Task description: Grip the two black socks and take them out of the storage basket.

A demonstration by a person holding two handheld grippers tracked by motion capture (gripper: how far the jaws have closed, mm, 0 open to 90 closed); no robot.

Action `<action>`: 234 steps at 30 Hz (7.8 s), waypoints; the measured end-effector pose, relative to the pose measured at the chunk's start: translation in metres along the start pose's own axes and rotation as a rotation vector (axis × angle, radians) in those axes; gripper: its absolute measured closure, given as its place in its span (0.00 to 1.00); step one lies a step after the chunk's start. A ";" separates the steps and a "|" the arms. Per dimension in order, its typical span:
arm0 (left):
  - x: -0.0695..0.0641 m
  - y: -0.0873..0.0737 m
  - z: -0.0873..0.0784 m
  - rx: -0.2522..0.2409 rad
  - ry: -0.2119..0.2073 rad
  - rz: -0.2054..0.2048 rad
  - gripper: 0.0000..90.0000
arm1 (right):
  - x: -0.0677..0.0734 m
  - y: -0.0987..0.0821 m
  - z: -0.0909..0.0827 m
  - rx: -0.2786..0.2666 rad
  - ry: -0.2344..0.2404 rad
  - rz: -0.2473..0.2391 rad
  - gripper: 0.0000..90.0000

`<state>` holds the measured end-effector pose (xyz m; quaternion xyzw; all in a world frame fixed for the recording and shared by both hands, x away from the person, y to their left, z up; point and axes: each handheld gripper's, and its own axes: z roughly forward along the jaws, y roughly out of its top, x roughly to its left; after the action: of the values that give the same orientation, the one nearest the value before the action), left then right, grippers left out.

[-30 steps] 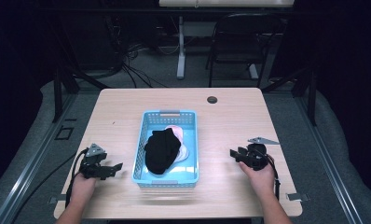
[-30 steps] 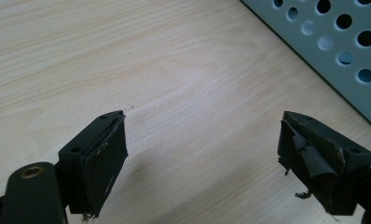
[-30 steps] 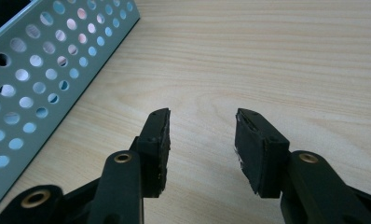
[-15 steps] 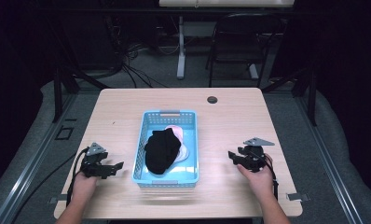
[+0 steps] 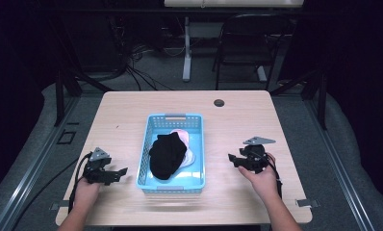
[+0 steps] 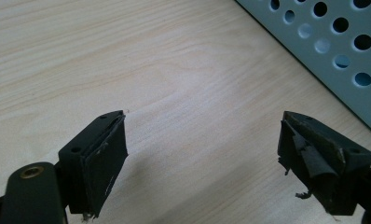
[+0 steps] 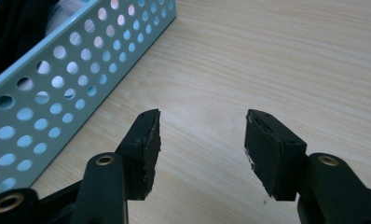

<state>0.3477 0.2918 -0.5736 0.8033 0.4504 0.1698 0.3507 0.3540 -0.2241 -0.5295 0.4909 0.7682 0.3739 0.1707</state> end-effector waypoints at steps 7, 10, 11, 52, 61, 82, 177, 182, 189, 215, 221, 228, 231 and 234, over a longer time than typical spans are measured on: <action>0.000 0.000 0.001 0.007 0.002 0.002 0.17 | 0.004 0.023 -0.010 0.004 0.016 -0.017 0.50; 0.000 0.000 0.001 0.007 0.003 0.002 0.17 | 0.007 0.035 -0.013 0.003 0.024 -0.033 0.50; -0.001 0.000 0.001 0.007 0.003 0.002 0.17 | 0.009 0.039 -0.013 0.009 0.028 -0.038 0.50; -0.001 0.000 0.002 0.003 -0.010 0.002 0.17 | 0.125 0.154 0.059 0.052 0.137 -0.262 0.54; -0.001 0.000 0.002 0.001 -0.011 0.000 0.17 | 0.134 0.160 0.071 0.057 0.154 -0.267 0.62; -0.001 0.000 0.001 -0.002 -0.017 -0.001 0.17 | 0.148 0.150 0.126 0.191 0.203 -0.221 0.73; -0.001 0.000 0.002 0.011 -0.004 0.001 0.17 | 0.031 0.141 -0.090 -0.137 0.115 -0.104 0.97; -0.001 0.000 0.002 0.012 -0.004 0.003 0.17 | 0.030 0.122 -0.079 -0.113 0.115 -0.091 0.97; -0.001 0.000 0.002 0.011 -0.004 0.001 0.17 | 0.022 0.092 -0.058 -0.069 0.117 -0.049 0.97; 0.000 -0.001 0.002 0.021 0.003 0.002 0.17 | -0.065 0.015 -0.007 0.029 -0.051 0.201 0.95; 0.000 -0.002 0.002 0.023 0.004 0.002 0.17 | -0.071 0.012 -0.011 0.008 -0.050 0.213 0.81; 0.000 -0.002 0.002 0.024 0.002 -0.003 0.17 | -0.071 0.019 -0.018 -0.014 -0.067 0.195 0.70; 0.000 -0.003 0.001 0.026 0.002 -0.003 0.17 | -0.069 0.024 -0.020 -0.007 -0.067 0.174 0.69; 0.000 -0.003 0.001 0.027 0.002 -0.004 0.17 | -0.064 0.030 -0.022 -0.005 -0.064 0.152 0.69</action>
<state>0.3467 0.2924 -0.5768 0.8068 0.4546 0.1639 0.3399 0.3881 -0.2823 -0.4996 0.5590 0.7221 0.3716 0.1677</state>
